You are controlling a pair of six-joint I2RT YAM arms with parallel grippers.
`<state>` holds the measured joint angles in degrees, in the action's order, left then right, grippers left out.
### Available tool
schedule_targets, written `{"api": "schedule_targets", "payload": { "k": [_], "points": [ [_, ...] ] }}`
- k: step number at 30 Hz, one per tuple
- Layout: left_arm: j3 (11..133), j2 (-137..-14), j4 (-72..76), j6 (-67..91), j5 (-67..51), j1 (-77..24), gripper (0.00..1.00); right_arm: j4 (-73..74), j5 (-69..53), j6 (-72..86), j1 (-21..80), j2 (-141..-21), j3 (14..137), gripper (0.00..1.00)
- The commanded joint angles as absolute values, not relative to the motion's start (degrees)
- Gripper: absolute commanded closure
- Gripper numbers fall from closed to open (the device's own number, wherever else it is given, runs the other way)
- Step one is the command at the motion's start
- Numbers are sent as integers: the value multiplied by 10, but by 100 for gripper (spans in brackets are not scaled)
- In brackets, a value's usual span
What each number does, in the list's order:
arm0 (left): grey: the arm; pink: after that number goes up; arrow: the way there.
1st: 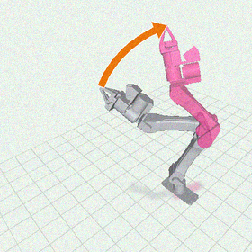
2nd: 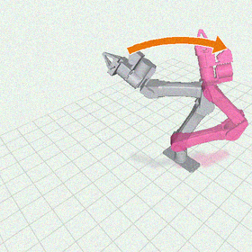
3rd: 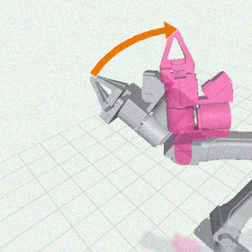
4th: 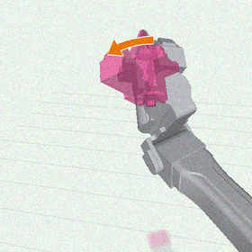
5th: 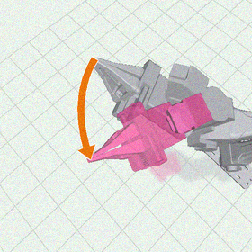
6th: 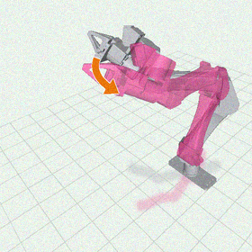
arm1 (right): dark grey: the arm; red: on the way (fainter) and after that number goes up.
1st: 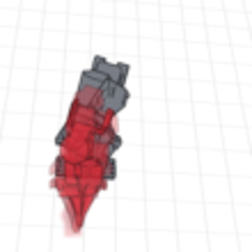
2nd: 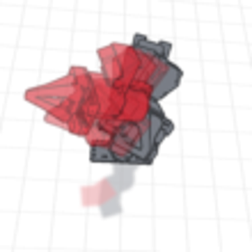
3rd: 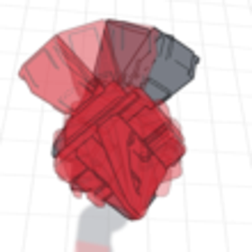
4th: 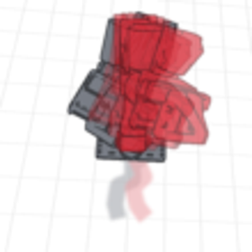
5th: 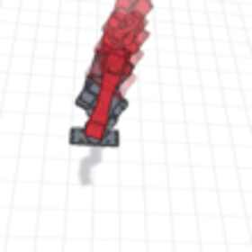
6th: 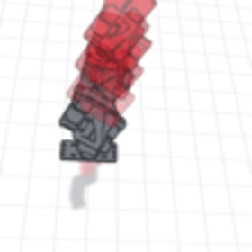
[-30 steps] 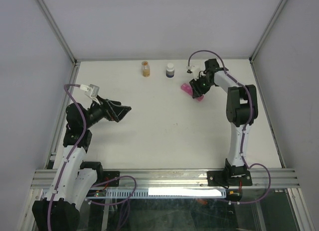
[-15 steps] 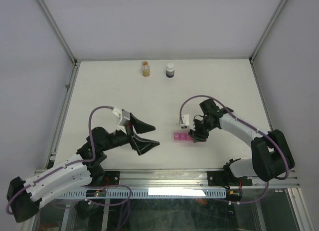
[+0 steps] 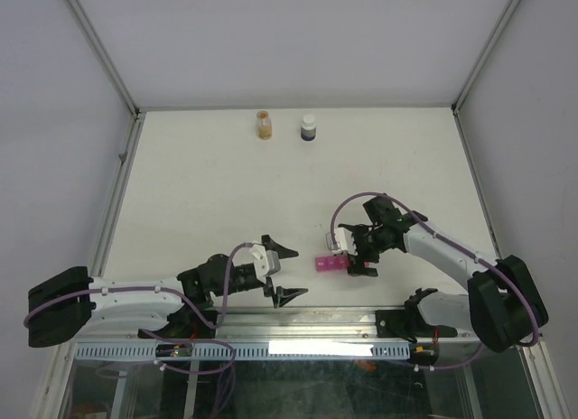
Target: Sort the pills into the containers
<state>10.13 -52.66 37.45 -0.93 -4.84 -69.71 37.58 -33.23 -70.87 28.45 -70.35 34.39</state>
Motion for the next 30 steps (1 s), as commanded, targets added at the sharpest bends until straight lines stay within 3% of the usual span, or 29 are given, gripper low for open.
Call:
{"api": "schedule_targets", "payload": {
  "k": [1, 6, 9, 17, 30],
  "points": [
    [105, -601, 467, -113, -37, -700, 2, 381, -380, -712, 288, -673, 373, 12],
    [105, -725, 580, -158, -11, -698, 1, 420, -463, -710, 289, -701, 420, 12],
    [112, -798, 651, -162, -5, -689, 6, 417, -496, -705, 290, -712, 425, 12],
    [147, -947, 746, -147, -51, -655, 16, 350, -483, -669, 302, -714, 387, 14],
    [180, -1071, 841, -124, -83, -645, 31, 259, -435, -638, 332, -713, 338, 18]
  ]
}}
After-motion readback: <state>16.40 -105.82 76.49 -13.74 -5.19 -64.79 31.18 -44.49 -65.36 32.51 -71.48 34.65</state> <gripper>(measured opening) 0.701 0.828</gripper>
